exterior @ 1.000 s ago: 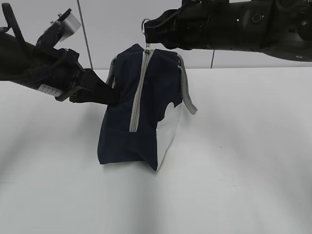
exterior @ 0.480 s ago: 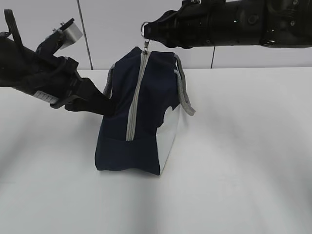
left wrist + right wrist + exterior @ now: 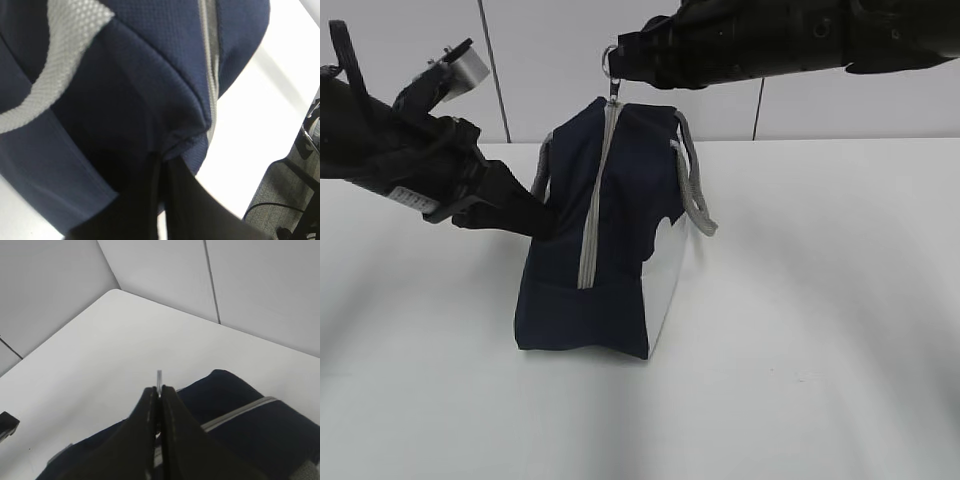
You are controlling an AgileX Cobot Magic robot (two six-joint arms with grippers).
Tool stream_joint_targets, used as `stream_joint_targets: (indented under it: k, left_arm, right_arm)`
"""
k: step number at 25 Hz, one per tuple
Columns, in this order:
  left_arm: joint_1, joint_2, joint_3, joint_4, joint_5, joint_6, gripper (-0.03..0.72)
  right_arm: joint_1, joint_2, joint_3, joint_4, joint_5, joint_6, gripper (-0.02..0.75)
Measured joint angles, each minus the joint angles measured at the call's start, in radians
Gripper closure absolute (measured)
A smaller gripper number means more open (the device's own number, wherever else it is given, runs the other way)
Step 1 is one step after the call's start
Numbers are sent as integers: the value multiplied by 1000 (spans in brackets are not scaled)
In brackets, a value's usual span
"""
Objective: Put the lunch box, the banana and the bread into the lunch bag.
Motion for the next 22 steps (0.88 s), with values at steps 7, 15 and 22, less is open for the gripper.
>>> stream_joint_targets:
  k: [7, 15, 22]
  left_arm:
    - [0, 0, 1, -33, -52, 9, 689]
    - [0, -1, 3, -101, -111, 76, 690]
    - [-1, -26, 11, -167, -179, 166, 690]
  right_arm:
    - [-36, 65, -99, -102, -62, 108, 754]
    - [-60, 128, -153, -161, -85, 174, 754]
    - [-73, 131, -158, -165, -82, 194, 754]
